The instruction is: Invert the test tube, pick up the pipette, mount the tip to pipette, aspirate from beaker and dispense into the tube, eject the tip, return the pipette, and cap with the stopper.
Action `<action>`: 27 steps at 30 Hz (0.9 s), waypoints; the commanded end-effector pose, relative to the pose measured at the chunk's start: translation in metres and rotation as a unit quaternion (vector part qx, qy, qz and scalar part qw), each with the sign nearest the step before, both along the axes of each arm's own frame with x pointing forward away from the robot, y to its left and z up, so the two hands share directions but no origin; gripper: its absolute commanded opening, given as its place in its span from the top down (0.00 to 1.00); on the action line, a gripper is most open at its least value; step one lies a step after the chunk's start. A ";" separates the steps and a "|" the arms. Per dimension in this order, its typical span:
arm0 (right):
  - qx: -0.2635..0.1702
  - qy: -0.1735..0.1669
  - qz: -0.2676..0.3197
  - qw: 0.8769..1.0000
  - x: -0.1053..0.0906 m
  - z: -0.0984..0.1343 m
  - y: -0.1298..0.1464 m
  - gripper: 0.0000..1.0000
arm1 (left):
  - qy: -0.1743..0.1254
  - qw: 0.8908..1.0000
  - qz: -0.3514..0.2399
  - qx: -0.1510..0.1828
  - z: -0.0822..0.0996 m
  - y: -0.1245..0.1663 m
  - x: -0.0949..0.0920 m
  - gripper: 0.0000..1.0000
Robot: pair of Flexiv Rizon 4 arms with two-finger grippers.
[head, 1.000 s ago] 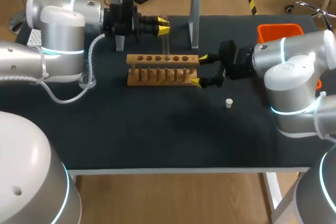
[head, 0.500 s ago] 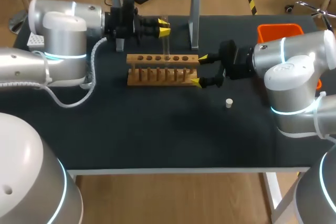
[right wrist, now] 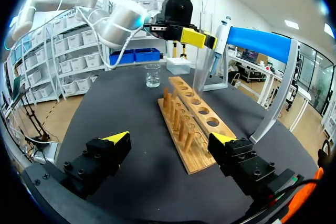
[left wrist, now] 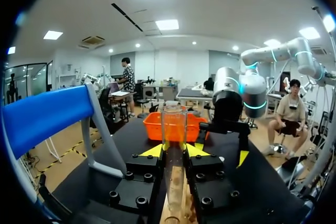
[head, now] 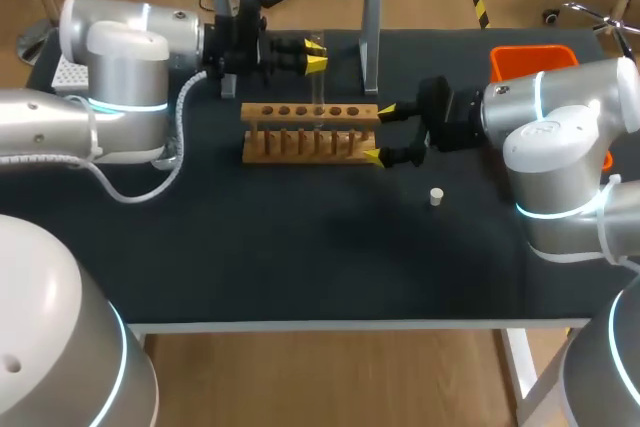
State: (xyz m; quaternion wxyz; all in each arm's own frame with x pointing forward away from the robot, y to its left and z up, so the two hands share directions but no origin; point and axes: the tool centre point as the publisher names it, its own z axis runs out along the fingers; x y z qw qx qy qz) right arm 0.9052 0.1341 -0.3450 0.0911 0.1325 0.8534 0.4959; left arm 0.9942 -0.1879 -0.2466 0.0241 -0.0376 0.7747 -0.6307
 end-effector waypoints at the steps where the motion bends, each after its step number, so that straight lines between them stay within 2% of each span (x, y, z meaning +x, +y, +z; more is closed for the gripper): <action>1: 0.001 0.000 0.001 1.000 0.000 0.000 -0.001 0.00 | 0.002 1.000 -0.004 0.000 -0.002 -0.001 0.003 1.00; 13: 0.001 0.000 0.001 1.000 0.000 0.000 -0.001 0.00 | -0.001 1.000 0.011 -0.015 -0.007 0.003 0.003 1.00; 27: 0.001 0.000 0.001 1.000 0.000 0.000 -0.001 0.00 | 0.004 1.000 0.015 -0.015 -0.015 0.004 0.003 1.00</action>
